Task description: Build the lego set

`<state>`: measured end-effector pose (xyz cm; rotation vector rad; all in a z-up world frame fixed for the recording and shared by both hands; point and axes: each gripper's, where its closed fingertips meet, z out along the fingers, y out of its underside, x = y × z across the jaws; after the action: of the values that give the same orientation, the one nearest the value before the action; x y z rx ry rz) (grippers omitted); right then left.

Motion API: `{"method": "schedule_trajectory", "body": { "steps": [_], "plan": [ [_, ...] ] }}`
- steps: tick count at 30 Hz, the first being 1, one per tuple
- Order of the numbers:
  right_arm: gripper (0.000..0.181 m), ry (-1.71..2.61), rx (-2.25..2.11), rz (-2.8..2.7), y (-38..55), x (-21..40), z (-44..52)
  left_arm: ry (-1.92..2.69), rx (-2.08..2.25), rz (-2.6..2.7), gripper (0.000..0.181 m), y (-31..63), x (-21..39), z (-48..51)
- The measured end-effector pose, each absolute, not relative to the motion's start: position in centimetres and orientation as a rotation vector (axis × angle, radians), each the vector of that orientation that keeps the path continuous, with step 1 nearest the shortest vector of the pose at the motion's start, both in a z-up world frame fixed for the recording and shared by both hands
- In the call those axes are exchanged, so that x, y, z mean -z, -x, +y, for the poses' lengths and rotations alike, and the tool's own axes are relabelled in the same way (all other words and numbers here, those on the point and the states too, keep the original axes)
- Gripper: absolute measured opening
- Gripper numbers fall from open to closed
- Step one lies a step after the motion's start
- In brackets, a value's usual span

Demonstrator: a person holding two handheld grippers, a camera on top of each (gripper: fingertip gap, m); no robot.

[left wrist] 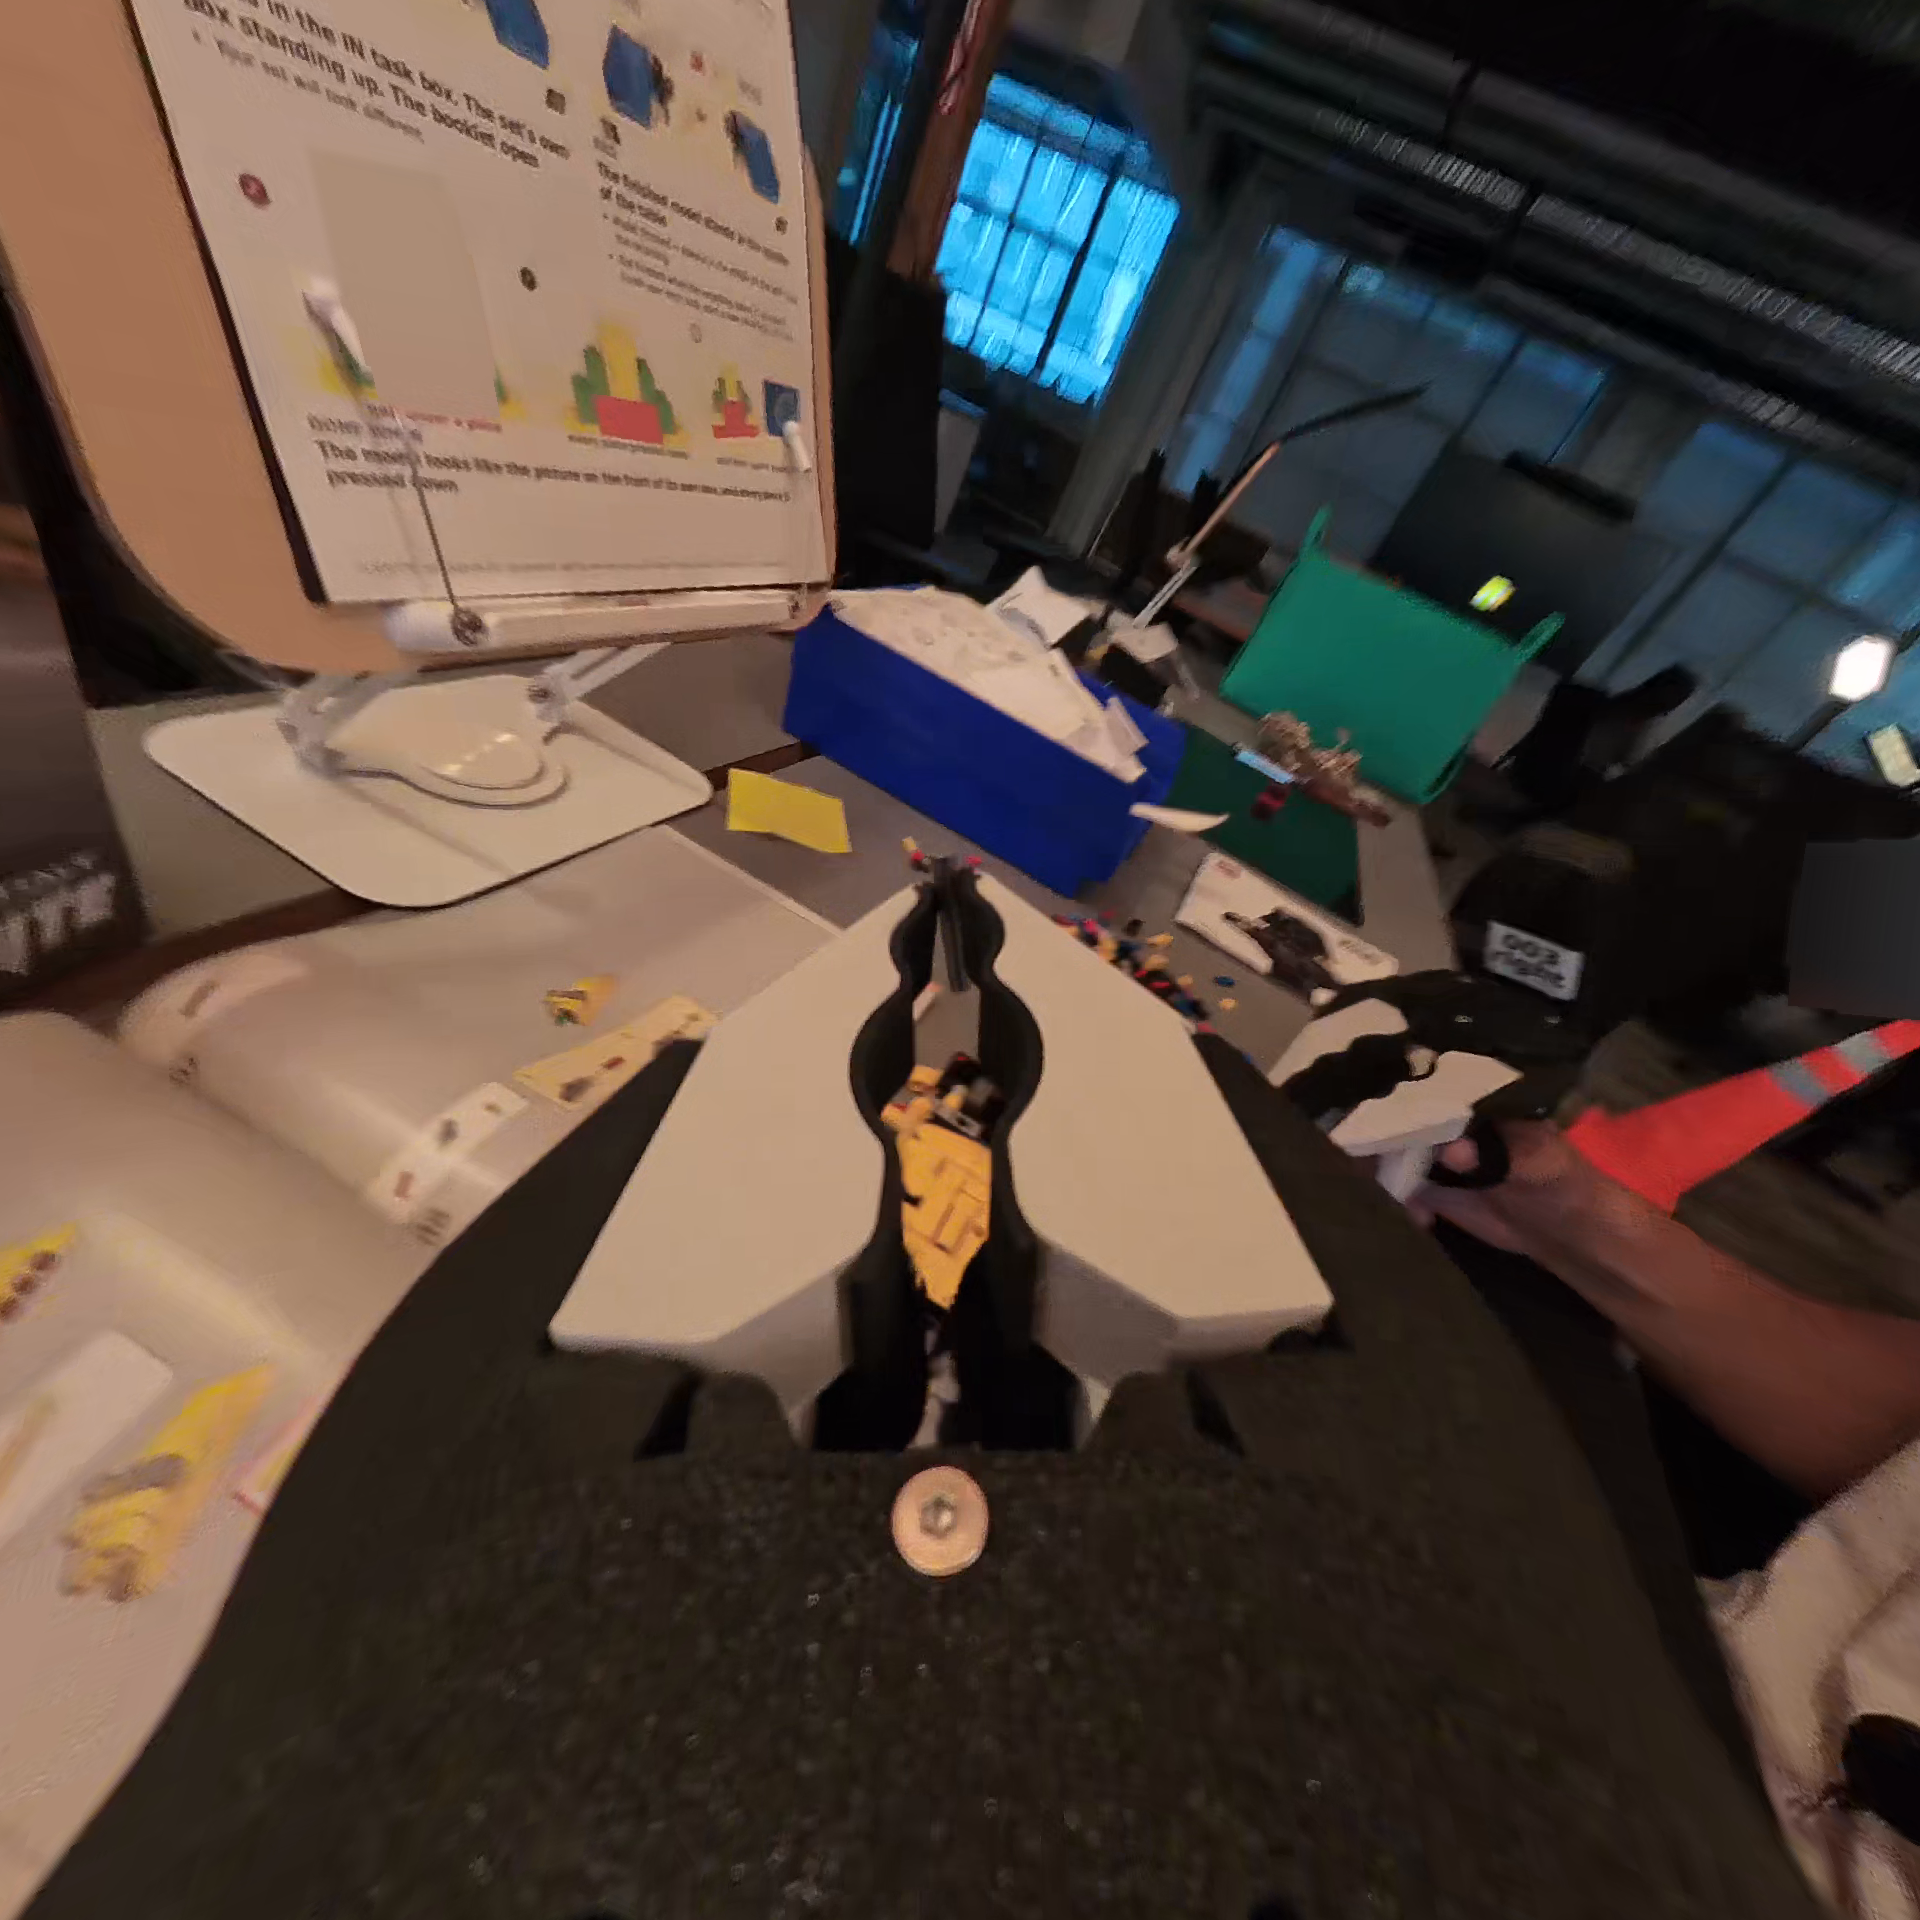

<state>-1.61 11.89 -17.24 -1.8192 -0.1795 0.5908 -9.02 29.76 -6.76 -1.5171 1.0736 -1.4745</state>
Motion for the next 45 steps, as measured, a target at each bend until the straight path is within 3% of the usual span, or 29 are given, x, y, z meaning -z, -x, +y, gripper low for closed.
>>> {"method": "schedule_trajectory", "body": {
  "steps": [3,7,15,24,30,32,36,39,45],
  "plan": [
    [0.023,1.837,-0.510,-0.344,4.8,15.2,14.7,1.455,1.648,0.985,0.003,10.2,6.8,28.6],
    [0.039,1.795,-0.624,-0.480,8.0,10.9,20.9,1.404,1.703,0.955,0.003,9.8,8.1,27.6],
    [0.037,1.815,-0.844,-0.522,7.9,12.8,25.3,1.312,1.811,0.962,0.003,8.8,7.9,25.4],
    [0.022,1.655,-1.031,-0.523,9.3,11.1,22.7,1.314,1.924,0.947,0.003,7.7,8.6,23.7],
    [0.023,1.633,-1.045,-0.493,8.7,10.6,22.6,1.300,1.948,0.969,0.004,7.3,8.9,22.9],
    [0.006,1.635,-1.054,-0.502,8.5,10.6,22.3,1.293,1.946,0.990,0.003,7.2,8.9,22.4],
    [0.002,1.706,-0.899,-0.605,8.0,11.2,21.7,1.296,1.897,1.099,0.005,7.0,9.3,21.4],
    [0.002,1.764,-0.572,-0.776,7.6,12.3,21.4,1.364,1.858,1.284,0.018,7.0,10.9,20.6],
    [0.002,1.820,-0.222,-0.984,7.1,14.4,21.1,1.413,1.673,1.459,0.010,6.7,13.2,19.8]
  ]
}}
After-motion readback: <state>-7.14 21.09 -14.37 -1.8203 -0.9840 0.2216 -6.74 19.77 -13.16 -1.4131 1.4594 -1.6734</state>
